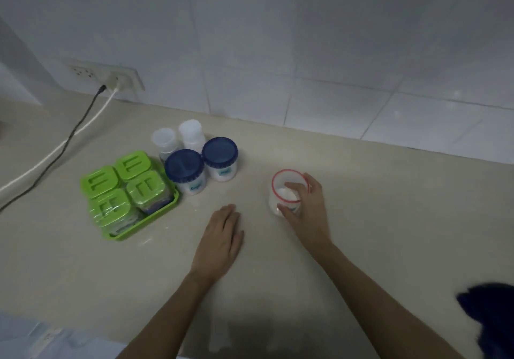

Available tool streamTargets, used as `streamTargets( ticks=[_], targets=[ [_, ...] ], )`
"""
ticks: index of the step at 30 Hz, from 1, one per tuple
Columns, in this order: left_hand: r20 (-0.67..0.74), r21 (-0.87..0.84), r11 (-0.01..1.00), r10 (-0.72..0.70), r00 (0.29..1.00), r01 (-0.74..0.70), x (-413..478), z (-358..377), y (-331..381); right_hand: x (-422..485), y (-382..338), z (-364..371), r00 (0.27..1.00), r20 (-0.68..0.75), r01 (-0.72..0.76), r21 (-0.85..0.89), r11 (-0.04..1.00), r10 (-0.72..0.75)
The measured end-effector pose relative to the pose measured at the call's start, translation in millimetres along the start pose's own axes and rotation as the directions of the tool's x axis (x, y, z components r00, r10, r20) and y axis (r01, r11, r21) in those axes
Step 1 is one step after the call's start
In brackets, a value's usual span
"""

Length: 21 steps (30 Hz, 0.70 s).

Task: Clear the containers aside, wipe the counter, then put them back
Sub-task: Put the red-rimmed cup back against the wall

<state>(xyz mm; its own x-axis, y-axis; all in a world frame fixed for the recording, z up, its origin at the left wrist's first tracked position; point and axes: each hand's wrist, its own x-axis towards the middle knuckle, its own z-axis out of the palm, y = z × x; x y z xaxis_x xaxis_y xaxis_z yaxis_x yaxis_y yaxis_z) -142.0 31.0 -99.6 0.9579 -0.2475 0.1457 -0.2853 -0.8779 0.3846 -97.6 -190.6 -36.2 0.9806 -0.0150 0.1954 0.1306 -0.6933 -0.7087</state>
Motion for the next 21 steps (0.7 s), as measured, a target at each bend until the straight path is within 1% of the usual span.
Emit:
streamTargets(
  ticks=[3, 6, 9, 12, 14, 17, 19, 21],
  targets=[
    [0.033, -0.029, 0.998, 0.064, 0.997, -0.063, 34.0, 13.1, 40.7, -5.9, 42.0, -53.4, 0.995, -0.048, -0.090, -0.064, 0.994, 0.087],
    [0.086, -0.011, 0.985, 0.173, 0.981, -0.172, 61.7, 32.6, 89.3, -4.1, 81.1, -104.0, 0.985, -0.088, -0.161, -0.125, 0.979, 0.151],
    [0.132, -0.020, 0.961, 0.276, 0.952, -0.275, 86.3, 54.1, 137.4, 0.2, 119.0, -147.6, 0.964, -0.157, -0.239, -0.146, 0.960, 0.216],
    [0.147, -0.028, 0.947, 0.320, 0.936, -0.319, 110.8, 78.6, 182.6, 8.4, 155.1, -182.4, 0.944, -0.223, -0.278, -0.149, 0.949, 0.241],
    [0.139, -0.019, 0.946, 0.324, 0.936, -0.325, 127.5, 98.6, 209.0, 16.5, 179.3, -200.4, 0.942, -0.250, -0.272, -0.170, 0.947, 0.226],
    [0.116, -0.024, 0.961, 0.278, 0.954, -0.277, 143.8, 124.4, 235.2, 32.3, 211.3, -217.9, 0.945, -0.266, -0.251, -0.215, 0.944, 0.191],
    [0.087, -0.052, 0.976, 0.214, 0.973, -0.210, 149.4, 137.6, 239.9, 49.2, 228.1, -226.1, 0.945, -0.284, -0.233, -0.234, 0.944, 0.163],
    [0.056, -0.062, 0.978, 0.201, 0.978, -0.198, 151.0, 152.1, 237.9, 66.8, 244.3, -230.3, 0.940, -0.313, -0.216, -0.239, 0.947, 0.136]
  ],
)
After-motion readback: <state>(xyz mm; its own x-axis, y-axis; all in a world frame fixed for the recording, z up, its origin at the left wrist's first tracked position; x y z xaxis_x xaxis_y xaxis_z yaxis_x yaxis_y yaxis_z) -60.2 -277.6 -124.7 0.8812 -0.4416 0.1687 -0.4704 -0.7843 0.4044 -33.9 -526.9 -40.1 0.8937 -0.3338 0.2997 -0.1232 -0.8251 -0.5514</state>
